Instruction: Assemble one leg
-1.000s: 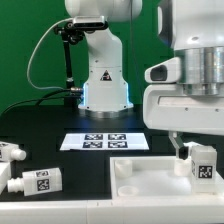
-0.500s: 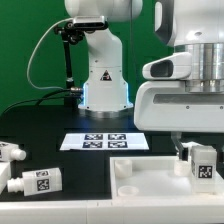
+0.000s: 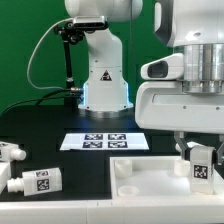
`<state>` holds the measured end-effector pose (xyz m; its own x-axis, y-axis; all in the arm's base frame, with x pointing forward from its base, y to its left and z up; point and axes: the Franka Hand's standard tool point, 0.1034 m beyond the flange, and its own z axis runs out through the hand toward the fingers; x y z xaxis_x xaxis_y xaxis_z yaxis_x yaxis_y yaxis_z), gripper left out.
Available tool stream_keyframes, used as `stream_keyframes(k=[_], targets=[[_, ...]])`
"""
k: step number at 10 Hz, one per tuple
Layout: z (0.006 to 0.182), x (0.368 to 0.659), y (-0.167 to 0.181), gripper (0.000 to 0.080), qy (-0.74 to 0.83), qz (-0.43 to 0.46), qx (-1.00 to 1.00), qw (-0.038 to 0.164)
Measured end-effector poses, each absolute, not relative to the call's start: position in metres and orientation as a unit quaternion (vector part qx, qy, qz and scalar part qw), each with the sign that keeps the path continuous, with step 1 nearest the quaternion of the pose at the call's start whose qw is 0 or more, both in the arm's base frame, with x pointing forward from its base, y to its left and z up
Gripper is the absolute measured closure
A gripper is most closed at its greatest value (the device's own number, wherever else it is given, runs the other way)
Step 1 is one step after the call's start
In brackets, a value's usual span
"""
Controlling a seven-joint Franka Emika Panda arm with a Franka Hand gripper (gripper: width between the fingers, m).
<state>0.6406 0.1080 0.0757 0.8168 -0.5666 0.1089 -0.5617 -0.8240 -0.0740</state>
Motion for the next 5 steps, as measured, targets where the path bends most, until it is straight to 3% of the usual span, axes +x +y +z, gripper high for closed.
stream_keyframes(k=[3, 5], targets=[[0.0758, 0.6393, 0.1050, 0.0514, 0.566, -0.026, -0.823, 0.046], [0.0750, 0.6387, 0.1096, 0.0514, 0.675, -0.019, -0.736, 0.049]])
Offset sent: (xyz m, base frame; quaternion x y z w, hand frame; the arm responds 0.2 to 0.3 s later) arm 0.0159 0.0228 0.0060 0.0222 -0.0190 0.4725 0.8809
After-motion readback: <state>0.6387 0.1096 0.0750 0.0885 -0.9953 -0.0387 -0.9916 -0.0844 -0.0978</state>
